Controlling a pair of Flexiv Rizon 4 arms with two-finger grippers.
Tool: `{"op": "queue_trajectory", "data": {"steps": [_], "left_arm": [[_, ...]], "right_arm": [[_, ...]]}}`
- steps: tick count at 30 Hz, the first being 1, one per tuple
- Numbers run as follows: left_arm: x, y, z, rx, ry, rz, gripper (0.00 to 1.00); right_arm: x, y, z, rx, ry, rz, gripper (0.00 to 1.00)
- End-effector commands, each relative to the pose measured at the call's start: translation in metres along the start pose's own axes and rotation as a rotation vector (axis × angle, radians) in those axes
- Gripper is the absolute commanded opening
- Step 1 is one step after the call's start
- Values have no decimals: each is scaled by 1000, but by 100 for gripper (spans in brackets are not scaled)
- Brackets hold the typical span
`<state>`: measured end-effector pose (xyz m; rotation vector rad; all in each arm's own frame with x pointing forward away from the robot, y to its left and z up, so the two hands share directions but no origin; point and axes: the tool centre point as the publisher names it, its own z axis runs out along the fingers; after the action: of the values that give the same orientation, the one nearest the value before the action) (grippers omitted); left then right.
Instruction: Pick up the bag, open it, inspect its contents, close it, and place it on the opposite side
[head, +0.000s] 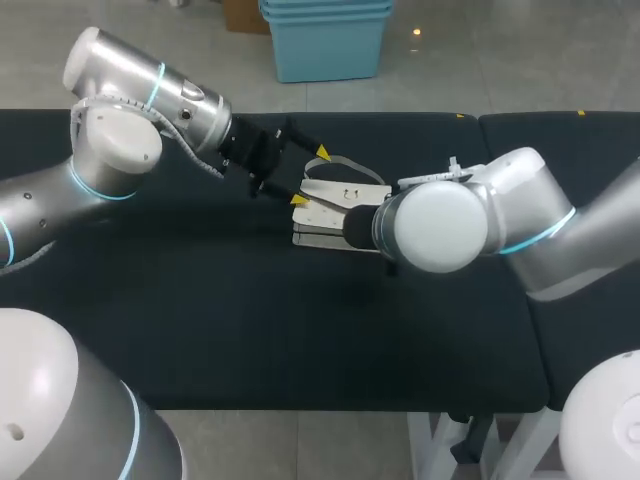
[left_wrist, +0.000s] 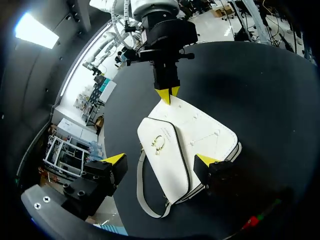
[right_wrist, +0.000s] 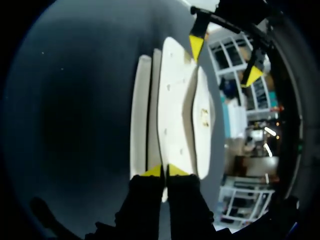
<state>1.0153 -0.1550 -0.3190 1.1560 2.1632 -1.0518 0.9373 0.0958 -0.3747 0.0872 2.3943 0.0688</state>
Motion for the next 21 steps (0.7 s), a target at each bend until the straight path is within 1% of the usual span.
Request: {"op": "queue_trajectory", "data": {"steps": [1,5,10,12,13,18,21], "left_arm": [[3,2,11,17,-18,8,85],[5,0,16,23,-14,31,74],[6,3,27,7,-11,53,73],[6,4,31,-2,-13,64,71],[6,3,33,-7,-15,71,69],[6,-3,33,20,-14,67,69],[6,-4,37,6,-15,85,64]], "right_arm": [[3,1,2,-2,-5,1,0],[3,1,2,-2,-5,1,0],[3,1,2,-2,-5,1,0],[3,1,2,-2,-5,1,0],[3,1,2,-2,-5,1,0],[3,1,2,-2,-5,1,0],[3,1,2,-2,-5,1,0]]}}
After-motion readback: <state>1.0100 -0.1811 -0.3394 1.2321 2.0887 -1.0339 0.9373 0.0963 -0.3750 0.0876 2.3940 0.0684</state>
